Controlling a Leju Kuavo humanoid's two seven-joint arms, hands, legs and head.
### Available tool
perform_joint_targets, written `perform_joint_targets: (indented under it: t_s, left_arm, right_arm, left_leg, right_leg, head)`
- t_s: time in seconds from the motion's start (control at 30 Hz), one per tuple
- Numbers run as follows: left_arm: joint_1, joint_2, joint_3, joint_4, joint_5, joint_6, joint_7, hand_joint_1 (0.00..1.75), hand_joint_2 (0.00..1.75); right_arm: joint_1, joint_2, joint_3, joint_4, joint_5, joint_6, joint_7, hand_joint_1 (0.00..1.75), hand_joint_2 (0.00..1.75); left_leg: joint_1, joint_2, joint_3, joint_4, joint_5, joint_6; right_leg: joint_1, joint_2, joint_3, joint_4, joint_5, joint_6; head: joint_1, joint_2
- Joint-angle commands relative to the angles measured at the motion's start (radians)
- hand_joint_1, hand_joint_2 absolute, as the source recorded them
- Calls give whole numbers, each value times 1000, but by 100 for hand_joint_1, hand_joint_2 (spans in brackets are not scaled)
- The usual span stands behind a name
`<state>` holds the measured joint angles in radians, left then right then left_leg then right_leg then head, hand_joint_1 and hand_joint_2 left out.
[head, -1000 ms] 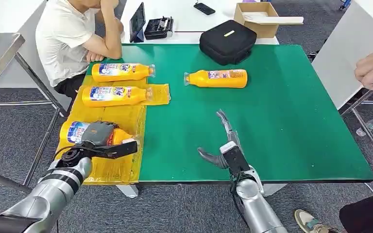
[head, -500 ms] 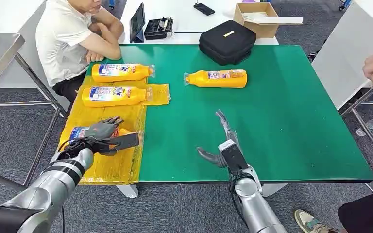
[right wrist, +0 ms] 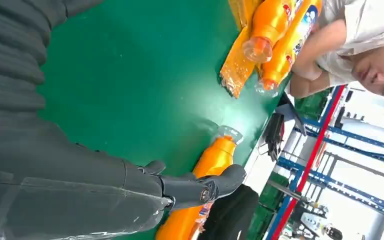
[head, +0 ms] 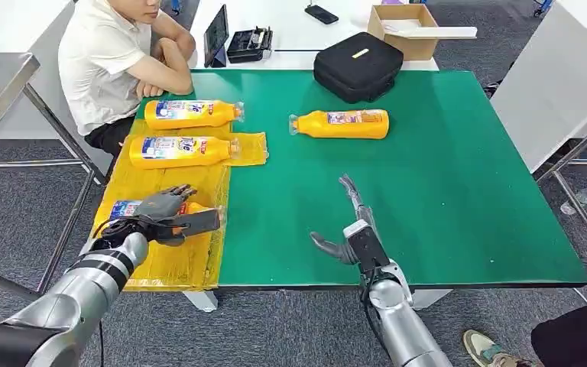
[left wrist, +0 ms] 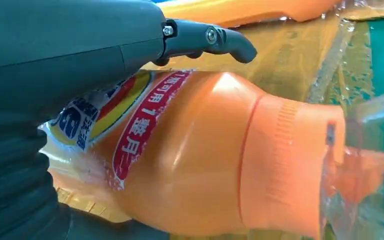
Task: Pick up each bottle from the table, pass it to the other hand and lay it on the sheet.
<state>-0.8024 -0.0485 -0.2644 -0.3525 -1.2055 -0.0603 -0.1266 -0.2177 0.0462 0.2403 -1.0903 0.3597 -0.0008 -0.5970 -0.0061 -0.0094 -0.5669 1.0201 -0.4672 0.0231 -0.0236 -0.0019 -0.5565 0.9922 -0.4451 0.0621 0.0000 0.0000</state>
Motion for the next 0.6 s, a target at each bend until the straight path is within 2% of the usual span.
perform_joint_targets:
  t_s: [0.03, 0.17, 0.3, 0.43, 0.6]
  left_arm:
    - [-1, -31, -32, 30, 57, -3, -102, 0, 175]
    - [6, -38, -59, -61, 140, 12, -180, 0, 175]
    - [60, -39, -155, -199, 187, 76, -133, 0, 175]
    - [73, -34, -234, -211, 165, 157, -99, 0, 175]
    - [80, -48, -262, -231, 201, 218, -89, 0, 175]
  right_arm:
    - [-45, 6, -46, 100, 13, -11, -14, 0, 175]
    - [-24, 9, -61, 91, 18, -17, -18, 0, 175]
    - [14, 10, -82, 57, 29, -23, -17, 0, 175]
    - [17, 9, -89, 46, 36, -21, -18, 0, 175]
    - [30, 10, -97, 31, 51, -25, -15, 0, 175]
  left_leg:
    - [1, 1, 1, 0, 0, -1]
    - [1, -1, -1, 0, 0, -1]
    - [1, -1, -1, 0, 0, -1]
    - [1, 0, 0, 0, 0, -2]
    - [1, -1, -1, 1, 0, -2]
  right_leg:
    - [1, 1, 1, -1, 1, -2]
    - [1, -1, 0, -1, 0, -2]
    - [1, -2, 0, -1, 0, -2]
    - [2, -1, 0, -1, 0, -3]
    - [2, -1, -1, -1, 0, -3]
  head:
    - [0, 0]
    - [0, 0]
    - [0, 0]
    - [0, 0]
    - [0, 0]
